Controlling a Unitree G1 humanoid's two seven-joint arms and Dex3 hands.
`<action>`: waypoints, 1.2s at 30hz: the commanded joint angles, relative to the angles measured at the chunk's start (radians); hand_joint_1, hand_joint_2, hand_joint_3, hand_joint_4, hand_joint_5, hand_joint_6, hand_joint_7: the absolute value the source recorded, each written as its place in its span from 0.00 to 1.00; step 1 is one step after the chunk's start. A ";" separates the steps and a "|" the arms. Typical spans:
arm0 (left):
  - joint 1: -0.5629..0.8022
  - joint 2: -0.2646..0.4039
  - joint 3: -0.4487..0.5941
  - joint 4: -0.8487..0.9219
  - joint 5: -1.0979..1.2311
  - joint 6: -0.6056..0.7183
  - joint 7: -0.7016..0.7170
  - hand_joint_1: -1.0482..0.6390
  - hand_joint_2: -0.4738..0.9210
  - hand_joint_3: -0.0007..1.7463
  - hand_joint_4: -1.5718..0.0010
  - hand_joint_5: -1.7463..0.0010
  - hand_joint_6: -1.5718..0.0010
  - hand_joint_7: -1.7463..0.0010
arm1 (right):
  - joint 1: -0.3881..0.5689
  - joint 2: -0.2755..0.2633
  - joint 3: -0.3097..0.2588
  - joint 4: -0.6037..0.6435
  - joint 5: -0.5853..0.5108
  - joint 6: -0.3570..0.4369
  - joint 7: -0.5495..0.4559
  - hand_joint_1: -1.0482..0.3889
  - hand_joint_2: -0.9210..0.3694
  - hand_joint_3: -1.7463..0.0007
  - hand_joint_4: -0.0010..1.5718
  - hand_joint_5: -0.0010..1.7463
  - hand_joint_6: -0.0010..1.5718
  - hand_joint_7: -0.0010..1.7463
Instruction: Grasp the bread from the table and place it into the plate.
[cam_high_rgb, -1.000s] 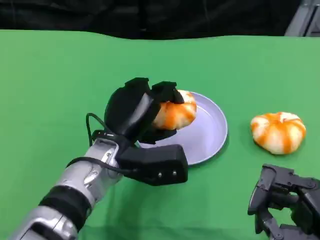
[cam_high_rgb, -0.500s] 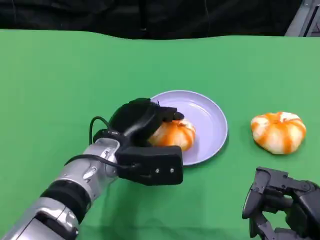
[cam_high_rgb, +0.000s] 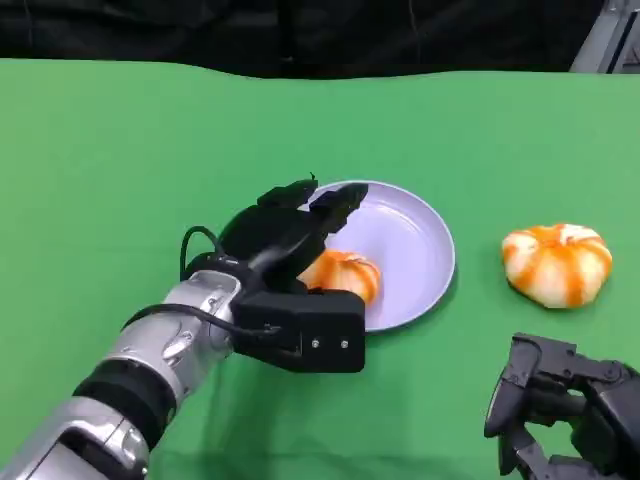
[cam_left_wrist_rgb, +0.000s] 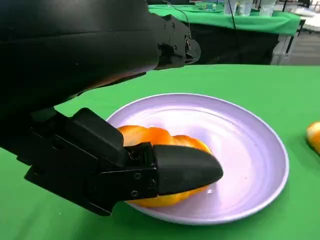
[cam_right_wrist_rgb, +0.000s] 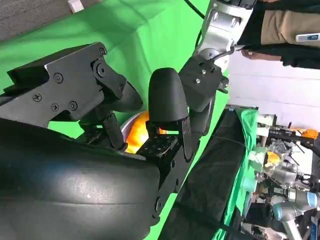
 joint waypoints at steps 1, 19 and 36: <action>0.030 0.039 0.026 -0.071 -0.036 -0.012 -0.039 0.00 1.00 0.53 1.00 1.00 1.00 1.00 | -0.002 -0.002 -0.002 0.005 -0.003 -0.014 -0.004 0.73 0.21 0.38 0.49 1.00 0.45 0.88; 0.470 0.173 0.481 -1.005 -0.844 0.355 -0.572 0.66 0.76 0.68 0.38 0.28 0.31 0.53 | -0.027 0.007 0.004 0.023 -0.030 -0.009 -0.020 0.71 0.21 0.39 0.49 1.00 0.45 0.87; 1.065 0.213 0.742 -1.338 -1.209 0.479 -0.786 0.66 0.80 0.72 0.38 0.00 0.49 0.00 | -0.083 -0.008 -0.051 0.130 0.014 -0.047 0.017 0.73 0.21 0.41 0.47 1.00 0.45 0.86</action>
